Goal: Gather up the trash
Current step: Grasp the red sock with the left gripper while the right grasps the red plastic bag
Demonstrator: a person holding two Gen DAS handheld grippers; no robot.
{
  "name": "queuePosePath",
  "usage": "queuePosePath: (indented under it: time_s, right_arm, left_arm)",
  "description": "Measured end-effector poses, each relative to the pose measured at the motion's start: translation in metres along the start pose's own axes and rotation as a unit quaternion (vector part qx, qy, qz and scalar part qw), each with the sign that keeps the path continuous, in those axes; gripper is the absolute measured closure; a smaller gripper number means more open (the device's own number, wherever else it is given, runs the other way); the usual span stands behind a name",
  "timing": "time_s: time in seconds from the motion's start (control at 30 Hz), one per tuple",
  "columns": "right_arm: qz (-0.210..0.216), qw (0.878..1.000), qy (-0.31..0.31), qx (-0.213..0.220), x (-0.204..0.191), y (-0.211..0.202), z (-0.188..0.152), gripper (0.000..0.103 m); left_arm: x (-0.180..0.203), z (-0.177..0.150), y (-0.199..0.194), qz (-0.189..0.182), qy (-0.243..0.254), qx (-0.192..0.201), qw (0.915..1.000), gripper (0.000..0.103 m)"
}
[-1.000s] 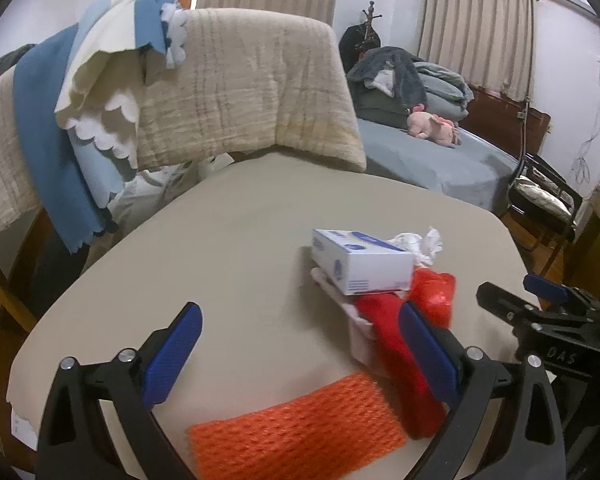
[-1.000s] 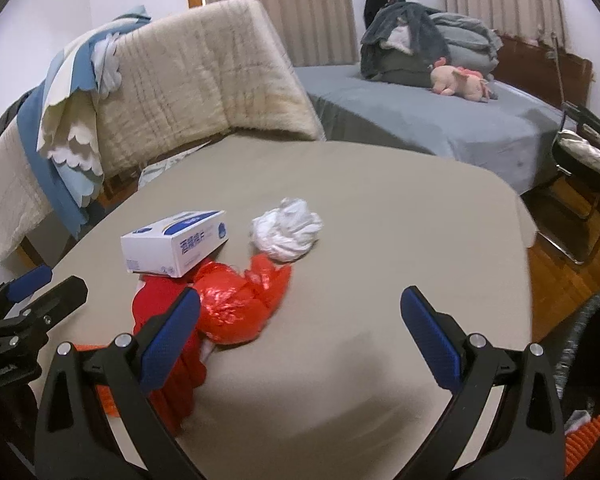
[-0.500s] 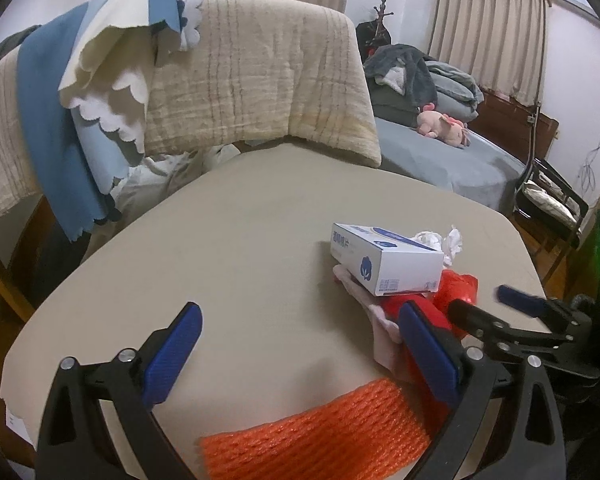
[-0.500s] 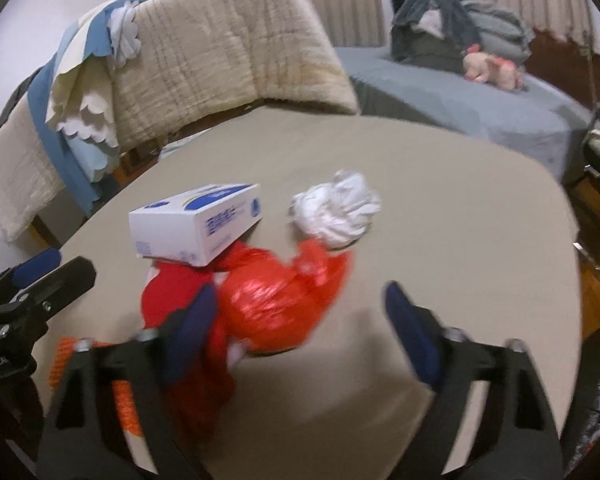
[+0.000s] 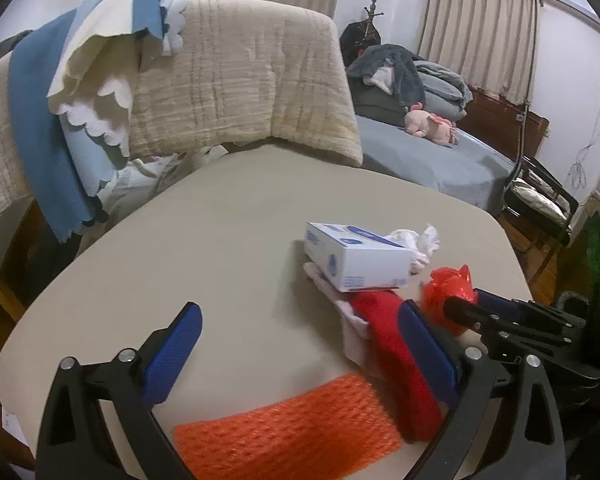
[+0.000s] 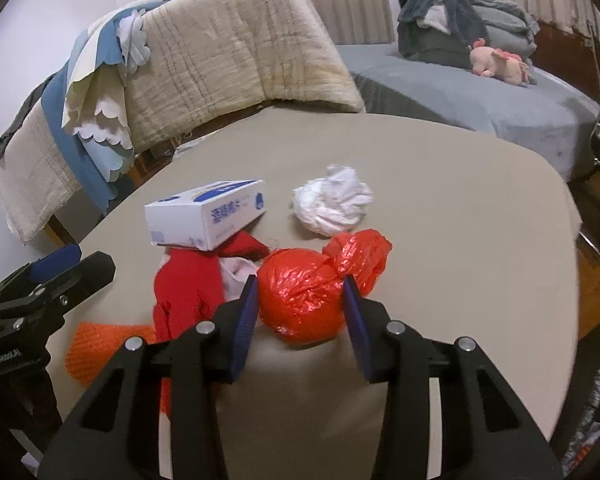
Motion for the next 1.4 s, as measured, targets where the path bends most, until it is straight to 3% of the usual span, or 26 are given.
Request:
queuePosePath:
  time_s: [0.37, 0.57, 0.67, 0.73, 0.8, 0.93, 1.4]
  right_arm:
    - [-0.031, 0.999, 0.022, 0.001, 0.042, -0.028, -0.015, 0.063]
    - [-0.033, 0.999, 0.030, 0.002, 0.052, -0.031, -0.019, 0.063]
    - [-0.034, 0.999, 0.028, 0.003, 0.052, -0.032, -0.019, 0.063]
    - [-0.034, 0.999, 0.028, 0.003, 0.053, -0.033, -0.019, 0.063]
    - [-0.034, 0.999, 0.028, 0.003, 0.053, -0.033, -0.019, 0.063]
    - [-0.033, 0.999, 0.024, 0.007, 0.052, -0.037, -0.019, 0.063]
    - [-0.030, 0.998, 0.024, 0.040, 0.050, -0.079, -0.004, 0.063]
  left_arm:
    - [0.043, -0.014, 0.011, -0.032, 0.008, -0.025, 0.9991, 0.019]
    - [0.061, -0.021, 0.025, -0.035, 0.009, -0.048, 0.9982, 0.034]
    - [0.069, -0.025, 0.033, -0.037, 0.009, -0.062, 0.9974, 0.047]
    - [0.072, -0.027, 0.038, -0.033, 0.013, -0.067, 0.9971, 0.063]
    - [0.073, -0.027, 0.040, -0.036, 0.015, -0.072, 0.9966, 0.073]
    - [0.077, -0.025, 0.035, -0.039, 0.024, -0.063, 0.9970, 0.084]
    - [0.101, -0.008, -0.017, -0.091, 0.032, -0.022, 0.9951, 0.087]
Point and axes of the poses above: each gripper's, at about its wrist camera, not at the fingertips, and y roughly the way its jaws point, x to its right, z to its top, the point moved 3 cm from there along y, roughly the way its jaws point, and after that the axes turned 2 degrees about -y, right-handed, at the moved point
